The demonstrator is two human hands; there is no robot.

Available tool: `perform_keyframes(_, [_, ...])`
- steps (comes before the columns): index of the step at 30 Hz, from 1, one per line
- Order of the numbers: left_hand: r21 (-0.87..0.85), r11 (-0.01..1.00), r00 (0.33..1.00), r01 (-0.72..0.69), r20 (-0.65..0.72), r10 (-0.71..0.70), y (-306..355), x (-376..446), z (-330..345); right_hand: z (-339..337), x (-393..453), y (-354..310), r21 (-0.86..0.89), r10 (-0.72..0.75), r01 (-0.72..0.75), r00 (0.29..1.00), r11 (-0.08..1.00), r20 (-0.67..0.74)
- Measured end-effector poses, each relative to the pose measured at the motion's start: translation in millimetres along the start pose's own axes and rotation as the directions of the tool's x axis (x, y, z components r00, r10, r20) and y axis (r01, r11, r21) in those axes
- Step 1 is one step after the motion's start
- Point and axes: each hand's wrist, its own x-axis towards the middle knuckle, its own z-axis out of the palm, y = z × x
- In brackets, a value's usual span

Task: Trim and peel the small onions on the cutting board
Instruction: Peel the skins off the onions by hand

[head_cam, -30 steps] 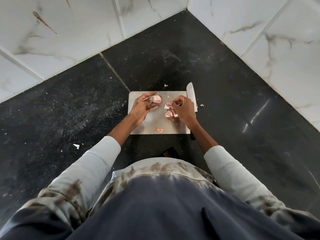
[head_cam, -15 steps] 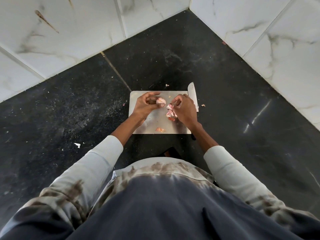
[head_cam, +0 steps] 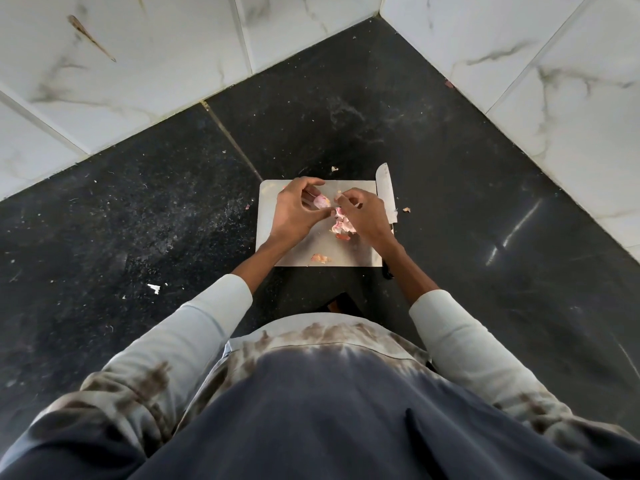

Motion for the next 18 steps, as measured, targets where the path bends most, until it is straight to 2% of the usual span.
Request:
perform_keyframes(3, [0.096, 0.992, 0.995, -0.085, -0.051, 0.09, 2.1, 0.3, 2.0, 0.3, 0.4, -4.8, 0.137, 0.033, -0.048, 0.994, 0.989, 0.107])
perform_keyframes(8, [0.126, 0.987, 0.993, -0.099, -0.051, 0.106, 3.3, 0.3, 1.4, -1.9, -0.8, -3.7, 0.378, 0.068, -0.123, 0.985, 0.918, 0.156])
perform_keyframes(18, [0.072, 0.991, 0.993, -0.109, -0.045, 0.112, -2.5, 1.5, 1.0, -6.8, -0.9, -3.6, 0.459, 0.081, -0.156, 0.981, 0.875, 0.178])
